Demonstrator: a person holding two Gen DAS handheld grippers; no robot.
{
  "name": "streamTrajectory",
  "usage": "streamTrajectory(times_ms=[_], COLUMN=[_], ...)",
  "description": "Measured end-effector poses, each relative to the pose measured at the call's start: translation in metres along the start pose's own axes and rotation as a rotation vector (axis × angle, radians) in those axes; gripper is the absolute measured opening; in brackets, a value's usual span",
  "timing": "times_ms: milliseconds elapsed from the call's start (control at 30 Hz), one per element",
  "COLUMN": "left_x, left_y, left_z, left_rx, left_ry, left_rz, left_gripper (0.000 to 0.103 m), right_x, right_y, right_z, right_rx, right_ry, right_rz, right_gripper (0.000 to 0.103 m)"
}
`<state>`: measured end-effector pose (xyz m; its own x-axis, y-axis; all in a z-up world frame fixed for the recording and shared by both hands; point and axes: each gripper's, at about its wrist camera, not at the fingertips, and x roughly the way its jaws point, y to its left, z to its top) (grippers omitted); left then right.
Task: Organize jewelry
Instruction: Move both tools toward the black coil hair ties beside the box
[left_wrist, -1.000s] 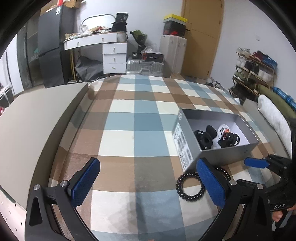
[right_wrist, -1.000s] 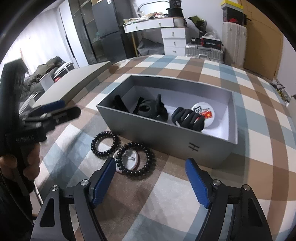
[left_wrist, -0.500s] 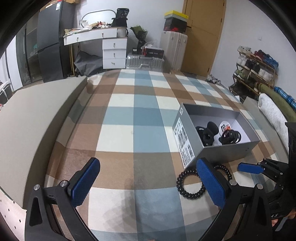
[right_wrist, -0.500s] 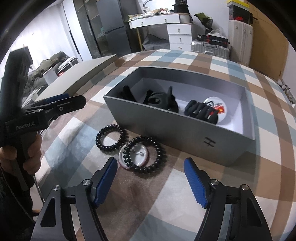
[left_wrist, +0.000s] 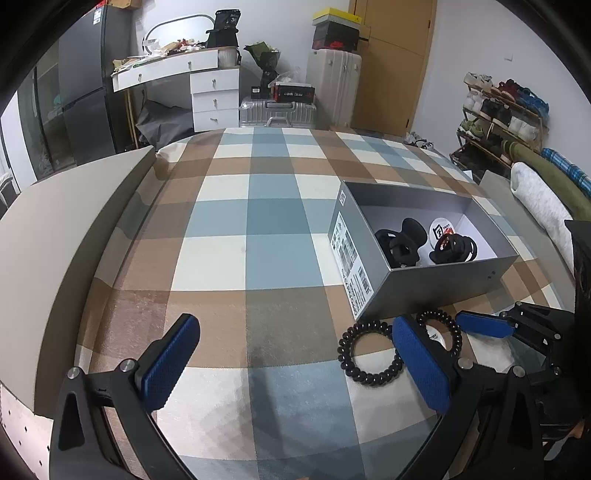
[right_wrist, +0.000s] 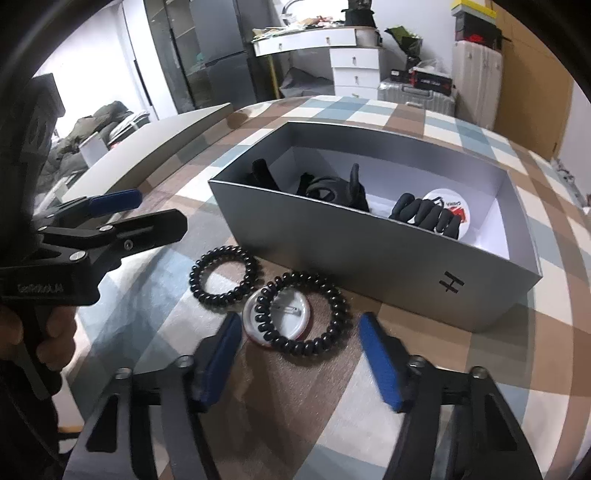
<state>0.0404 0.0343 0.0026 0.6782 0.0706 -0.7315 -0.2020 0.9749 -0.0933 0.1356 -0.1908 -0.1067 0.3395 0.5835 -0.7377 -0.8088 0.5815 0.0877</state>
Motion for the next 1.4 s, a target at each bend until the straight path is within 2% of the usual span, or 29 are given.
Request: streamTrajectory(times_ms=[333, 667, 933, 1033, 1400], left_x=[0.003, 0.007, 0.015, 0.018, 0.024], left_y=[-0.01, -0.014, -0.034, -0.039, -0.042], left_z=[-0.004, -0.007, -0.017, -0.02, -0.024], left_rx=[0.042, 0.062, 0.157, 0.19, 0.201], left_ry=[0.019, 0.051, 0.11, 0.128, 0.152], left_rz=[-0.005, -0.014, -0.027, -0.01, 0.009], left_gripper=[0.102, 0.102, 0.102, 0.102, 0.101], right_x=[-0.002, -0.014, -0.013, -0.015, -0.015], right_y=[0.004, -0.004, -0.016, -0.018, -0.023], right_z=[0.001, 0.006, 0.001, 0.0, -0.005], right_rx=[-0.042, -0.045, -0.05, -0.059, -0.071], right_ry=[0.005, -0.016, 0.023, 0.031, 0.057], right_rz=[0.02, 0.034, -0.009, -0.012, -0.027], right_gripper=[0.035, 0.034, 0.035, 0.036, 0.038])
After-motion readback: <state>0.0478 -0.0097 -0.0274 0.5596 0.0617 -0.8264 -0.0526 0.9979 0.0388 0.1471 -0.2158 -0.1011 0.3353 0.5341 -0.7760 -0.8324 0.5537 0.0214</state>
